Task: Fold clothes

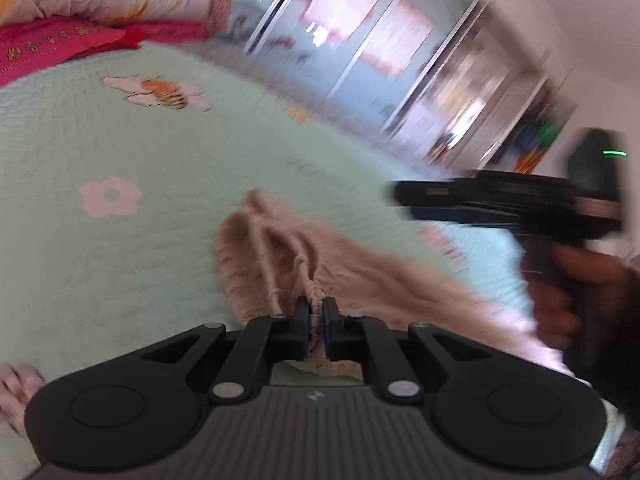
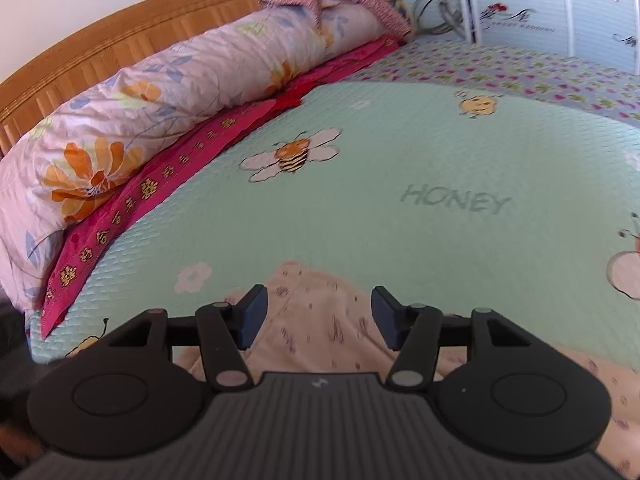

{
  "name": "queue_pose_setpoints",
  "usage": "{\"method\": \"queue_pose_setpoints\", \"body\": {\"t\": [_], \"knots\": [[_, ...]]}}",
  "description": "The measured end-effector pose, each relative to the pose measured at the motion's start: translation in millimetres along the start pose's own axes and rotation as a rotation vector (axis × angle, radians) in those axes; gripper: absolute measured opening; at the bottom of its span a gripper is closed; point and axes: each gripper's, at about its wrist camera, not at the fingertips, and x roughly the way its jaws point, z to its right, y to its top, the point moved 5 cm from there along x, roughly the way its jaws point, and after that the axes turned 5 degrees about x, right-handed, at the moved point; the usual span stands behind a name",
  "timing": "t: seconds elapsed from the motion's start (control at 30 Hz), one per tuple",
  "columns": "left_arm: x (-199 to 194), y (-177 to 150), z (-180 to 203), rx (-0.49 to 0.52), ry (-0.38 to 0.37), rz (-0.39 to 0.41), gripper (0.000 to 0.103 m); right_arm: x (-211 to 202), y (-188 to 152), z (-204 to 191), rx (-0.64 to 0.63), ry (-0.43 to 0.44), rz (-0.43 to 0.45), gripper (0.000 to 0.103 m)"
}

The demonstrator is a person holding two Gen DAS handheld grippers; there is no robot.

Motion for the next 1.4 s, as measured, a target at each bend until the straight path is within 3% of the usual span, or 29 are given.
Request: {"method": "queue_pose_setpoints", "body": {"t": [0.07,0.17,0.23,0.5,0.63,0.67,0.7,0.93,1.0,1.1,1.3,1.4], "knots": [[-0.5,-10.0,6.3,0.007,-0.083,0.019,0.007,15.3,5.1,-2.6,-0.024,0.033,-0.057,0.061],[12.4,-15.9,2.6,0.03,-0.026,-0.021,0.008,39.3,10.6,-4.2,-0.055,0.086,-0.15,0.061],[16.7,-16.1,-5.9,-0.014,-0.009,-0.026,0.008,54.9,11.4,-7.5,-0.083,0.121,-0.218,0.061],[11.7,-2.4,-0.2,0.012,-0.034,0.009,0.01,108.5,21.2,-27.6,-0.266,0.18,-0.393,0.061],[13.3,-2.9,1.5,0.029,-0.037,0.0,0.013,134.2,17.7,-23.5,-0.268,0.192,-0.484,0.059],[14.7,-2.7,1.3,0.035,-0.037,-0.004,0.013,134.4,15.9,-23.5,-0.263,0.204,-0.489,0.041],[16.1,-2.4,1.1,0.044,-0.038,-0.007,0.013,130.7,15.4,-23.6,-0.265,0.21,-0.478,0.005],[12.3,3.5,9.3,0.125,-0.074,0.0,0.013,59.3,34.5,-38.1,-0.31,0.256,-0.314,0.004],[10.0,3.0,8.9,0.154,-0.039,-0.009,0.014,33.2,38.0,-50.0,-0.351,0.269,-0.281,0.004],[7.9,1.3,2.5,0.175,0.047,-0.018,0.039,-2.2,42.3,-68.2,-0.416,0.281,-0.245,0.004],[-3.4,6.2,9.0,0.203,0.045,0.055,0.052,-59.5,35.3,-103.3,-0.564,0.281,-0.224,0.004],[-6.3,6.1,21.2,0.226,0.007,0.069,0.054,-86.4,30.9,-120.3,-0.621,0.29,-0.213,0.004]]}}
